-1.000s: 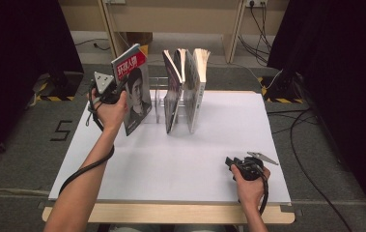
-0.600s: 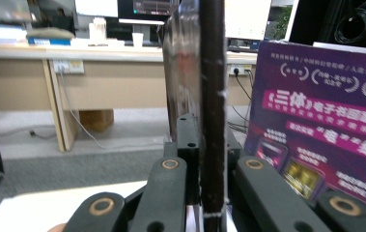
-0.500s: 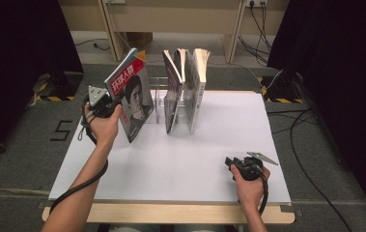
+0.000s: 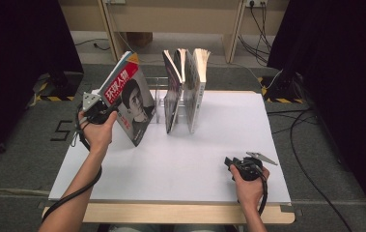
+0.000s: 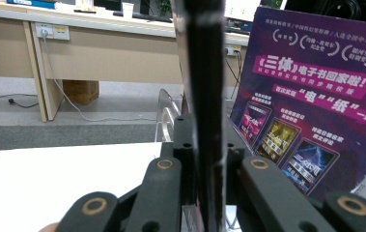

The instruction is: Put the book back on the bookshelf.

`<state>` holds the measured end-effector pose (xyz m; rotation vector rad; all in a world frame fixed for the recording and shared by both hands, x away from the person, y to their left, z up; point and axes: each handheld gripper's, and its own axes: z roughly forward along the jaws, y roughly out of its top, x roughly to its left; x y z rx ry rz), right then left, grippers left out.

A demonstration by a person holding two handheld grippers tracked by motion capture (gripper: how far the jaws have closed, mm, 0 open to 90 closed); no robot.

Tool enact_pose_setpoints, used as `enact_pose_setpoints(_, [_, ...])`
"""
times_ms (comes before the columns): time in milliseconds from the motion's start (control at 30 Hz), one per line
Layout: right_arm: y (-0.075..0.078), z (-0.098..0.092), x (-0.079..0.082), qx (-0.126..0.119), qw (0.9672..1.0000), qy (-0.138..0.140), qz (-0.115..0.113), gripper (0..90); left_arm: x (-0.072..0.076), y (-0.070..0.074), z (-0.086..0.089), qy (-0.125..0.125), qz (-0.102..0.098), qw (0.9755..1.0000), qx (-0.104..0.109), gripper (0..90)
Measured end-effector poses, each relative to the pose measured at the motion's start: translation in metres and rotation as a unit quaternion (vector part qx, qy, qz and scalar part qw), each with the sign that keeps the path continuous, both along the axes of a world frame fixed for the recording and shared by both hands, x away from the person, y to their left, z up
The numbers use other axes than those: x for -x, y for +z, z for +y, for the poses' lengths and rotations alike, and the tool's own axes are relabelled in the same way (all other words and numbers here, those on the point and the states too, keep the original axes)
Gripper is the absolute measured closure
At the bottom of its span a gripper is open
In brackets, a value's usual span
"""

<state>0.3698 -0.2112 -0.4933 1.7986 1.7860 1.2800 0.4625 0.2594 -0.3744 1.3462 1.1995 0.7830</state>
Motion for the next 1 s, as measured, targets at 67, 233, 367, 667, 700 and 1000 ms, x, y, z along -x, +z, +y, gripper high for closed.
enact_pose_setpoints(67, [0.000,0.000,0.000,0.001,1.0000,0.001,0.000,60.3,-0.002,0.001,0.001,0.001,0.001,1.0000,0.005,79.5])
enact_pose_setpoints(233, [-0.002,0.000,-0.001,0.003,1.0000,0.004,0.002,60.1,-0.013,0.001,0.002,0.004,0.008,0.9997,0.023,79.1])
enact_pose_setpoints(367, [-0.002,-0.001,-0.001,0.002,1.0000,0.004,0.006,59.9,-0.020,0.002,-0.001,0.003,0.011,0.9996,0.026,79.3])
enact_pose_setpoints(667, [-0.003,-0.002,-0.001,-0.003,0.9999,0.005,0.013,59.8,-0.026,0.012,-0.011,-0.004,0.013,0.9994,0.031,86.2])
enact_pose_setpoints(700, [-0.002,-0.002,-0.001,-0.001,0.9999,0.004,0.012,59.8,-0.026,0.016,-0.014,-0.003,0.004,0.9997,0.022,86.4])
enact_pose_setpoints(1000, [-0.003,-0.004,-0.002,-0.005,0.9999,0.003,0.012,59.9,-0.035,0.036,-0.020,0.007,-0.023,0.9997,0.000,86.5])
